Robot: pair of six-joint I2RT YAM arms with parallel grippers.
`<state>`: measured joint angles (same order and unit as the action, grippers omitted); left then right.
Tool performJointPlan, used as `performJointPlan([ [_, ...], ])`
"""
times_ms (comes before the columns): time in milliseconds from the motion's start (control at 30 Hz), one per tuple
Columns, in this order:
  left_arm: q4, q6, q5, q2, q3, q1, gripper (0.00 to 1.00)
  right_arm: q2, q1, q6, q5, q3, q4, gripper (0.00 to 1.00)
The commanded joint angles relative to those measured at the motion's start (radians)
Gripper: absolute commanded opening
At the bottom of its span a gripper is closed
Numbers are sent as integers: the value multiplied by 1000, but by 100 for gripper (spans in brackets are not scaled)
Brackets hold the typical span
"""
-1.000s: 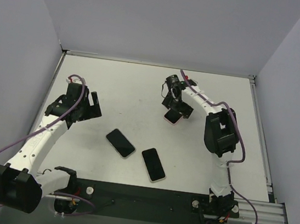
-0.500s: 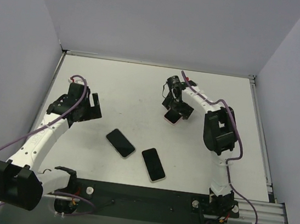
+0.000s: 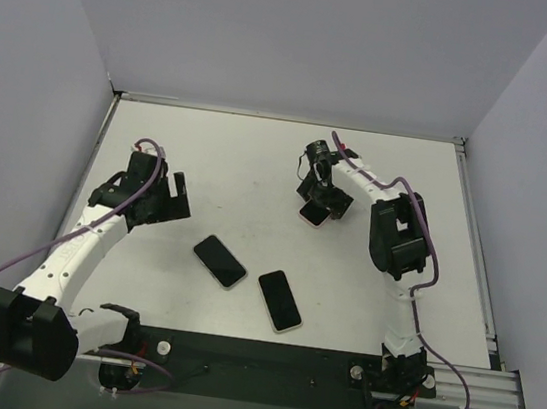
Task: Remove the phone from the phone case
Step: Pick up the phone at the center of the board.
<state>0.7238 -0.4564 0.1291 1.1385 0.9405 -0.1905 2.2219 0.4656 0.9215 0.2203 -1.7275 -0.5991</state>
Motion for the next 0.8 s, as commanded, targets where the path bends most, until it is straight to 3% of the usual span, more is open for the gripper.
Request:
performJointPlan([
  [0,-30,4,-101,33,27,-49,96,2,5,13,7,31,-45,85],
  [67,-50,-4,-190,55,26,-60,96,-2,8,1,7,37,-42,81],
  [200,-110,-45,-263,107,35,-63,96,-39,8,-21,14,62,-39,51],
  [367,-136,-102,-295,191,102,-60,96,-138,13,-125,-68,156,53,30],
  [433,-193,-178,-437,234,116,-14,96,-185,18,-173,-122,210,134,19],
  [500,-330,-258,-666,274,98,34,96,-247,18,-237,-228,285,176,11],
  [567,-382,-338,-706,340,110,43,95,-301,16,-277,-348,337,197,9],
  [767,-503,-448,-756,484,173,2,92,-451,54,-389,-524,463,243,5],
])
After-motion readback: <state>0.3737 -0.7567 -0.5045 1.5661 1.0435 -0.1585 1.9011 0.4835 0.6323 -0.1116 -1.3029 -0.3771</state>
